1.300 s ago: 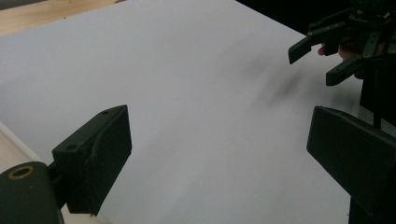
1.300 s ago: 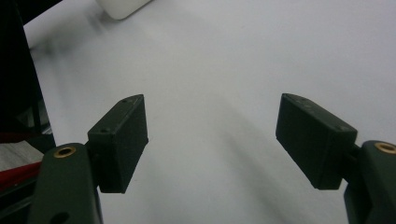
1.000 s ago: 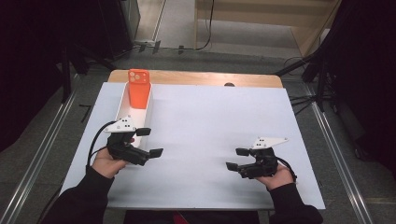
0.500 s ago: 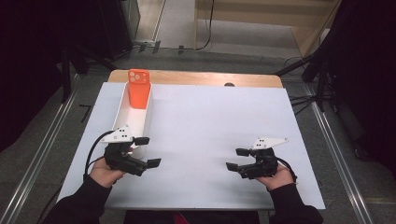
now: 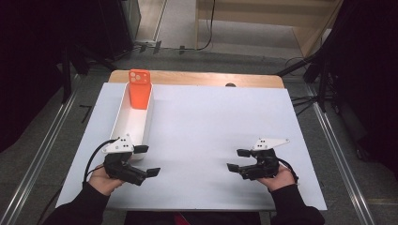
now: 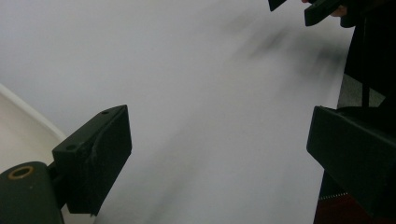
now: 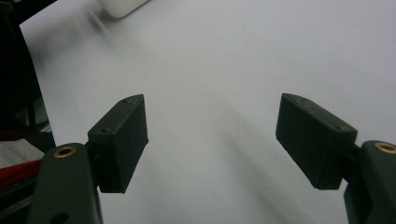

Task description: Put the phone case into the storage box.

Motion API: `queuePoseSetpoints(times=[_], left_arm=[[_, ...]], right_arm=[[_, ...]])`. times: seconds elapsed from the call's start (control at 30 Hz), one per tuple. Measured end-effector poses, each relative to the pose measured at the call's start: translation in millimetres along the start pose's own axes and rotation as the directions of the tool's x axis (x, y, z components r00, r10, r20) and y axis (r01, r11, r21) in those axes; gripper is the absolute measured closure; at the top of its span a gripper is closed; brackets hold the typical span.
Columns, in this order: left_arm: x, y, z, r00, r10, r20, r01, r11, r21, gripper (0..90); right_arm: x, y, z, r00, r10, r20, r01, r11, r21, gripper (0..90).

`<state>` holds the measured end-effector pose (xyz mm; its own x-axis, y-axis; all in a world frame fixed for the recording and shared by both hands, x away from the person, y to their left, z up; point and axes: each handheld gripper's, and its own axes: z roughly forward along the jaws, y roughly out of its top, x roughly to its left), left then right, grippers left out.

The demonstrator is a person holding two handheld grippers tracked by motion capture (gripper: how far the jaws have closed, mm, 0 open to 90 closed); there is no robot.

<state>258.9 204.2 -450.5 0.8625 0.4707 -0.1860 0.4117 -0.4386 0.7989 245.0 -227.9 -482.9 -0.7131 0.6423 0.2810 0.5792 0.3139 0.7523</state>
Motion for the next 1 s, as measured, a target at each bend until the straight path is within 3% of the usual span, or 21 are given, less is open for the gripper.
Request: queuePoseSetpoints(times=[0.33, 0.63, 1.0], left_arm=[[-0.5, -13.6, 1.9, 0.9998, -0.016, 0.006, 0.016, 0.9998, 0.010, 6.8], [1.8, -19.7, 6.0, 0.9997, 0.006, -0.023, -0.004, 0.9989, 0.047, 6.8], [1.3, -20.4, 7.4, 0.9999, 0.013, -0.011, -0.013, 0.9984, 0.054, 8.0]], right_arm=[[-0.5, 0.0, 1.3, 1.0000, -0.009, 0.002, 0.009, 1.0000, 0.001, 23.7], [0.2, -0.4, 0.8, 1.0000, -0.007, -0.002, 0.007, 1.0000, 0.002, 23.7], [0.0, -0.5, 0.4, 1.0000, -0.004, -0.007, 0.004, 1.0000, 0.000, 23.7]])
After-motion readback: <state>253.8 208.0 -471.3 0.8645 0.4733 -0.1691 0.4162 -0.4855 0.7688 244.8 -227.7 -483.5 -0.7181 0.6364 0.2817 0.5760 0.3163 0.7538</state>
